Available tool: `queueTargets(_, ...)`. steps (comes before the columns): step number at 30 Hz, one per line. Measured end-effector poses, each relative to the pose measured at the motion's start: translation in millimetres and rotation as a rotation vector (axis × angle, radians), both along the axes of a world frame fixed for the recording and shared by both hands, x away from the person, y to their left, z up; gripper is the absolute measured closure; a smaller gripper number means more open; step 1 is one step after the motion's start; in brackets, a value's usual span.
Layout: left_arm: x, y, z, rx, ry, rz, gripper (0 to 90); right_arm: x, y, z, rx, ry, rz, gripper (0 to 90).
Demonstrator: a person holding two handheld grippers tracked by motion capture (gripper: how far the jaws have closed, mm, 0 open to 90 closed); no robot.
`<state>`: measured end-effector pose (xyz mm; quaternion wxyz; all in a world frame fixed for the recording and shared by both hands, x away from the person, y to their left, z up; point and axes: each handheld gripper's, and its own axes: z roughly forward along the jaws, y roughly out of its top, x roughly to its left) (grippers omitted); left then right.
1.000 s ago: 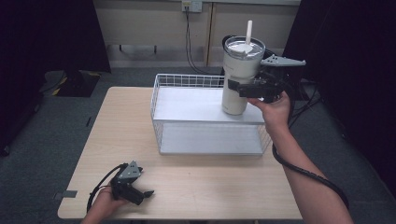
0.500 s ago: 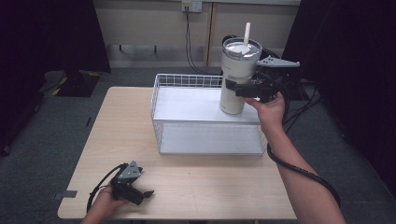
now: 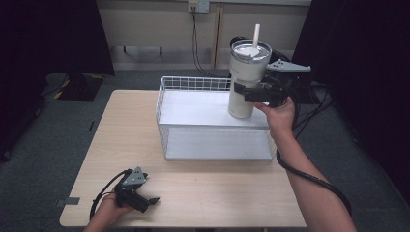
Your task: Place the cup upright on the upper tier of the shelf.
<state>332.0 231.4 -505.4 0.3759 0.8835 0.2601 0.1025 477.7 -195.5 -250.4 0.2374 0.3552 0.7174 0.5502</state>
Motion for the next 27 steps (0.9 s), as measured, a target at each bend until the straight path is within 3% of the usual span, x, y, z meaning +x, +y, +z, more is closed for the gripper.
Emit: queueTargets(27,-0.4,0.7,-0.2,0.001,-0.003,0.004,0.5,-6.8,-4.3,-3.3,-0.027,-0.022,0.031,9.4)
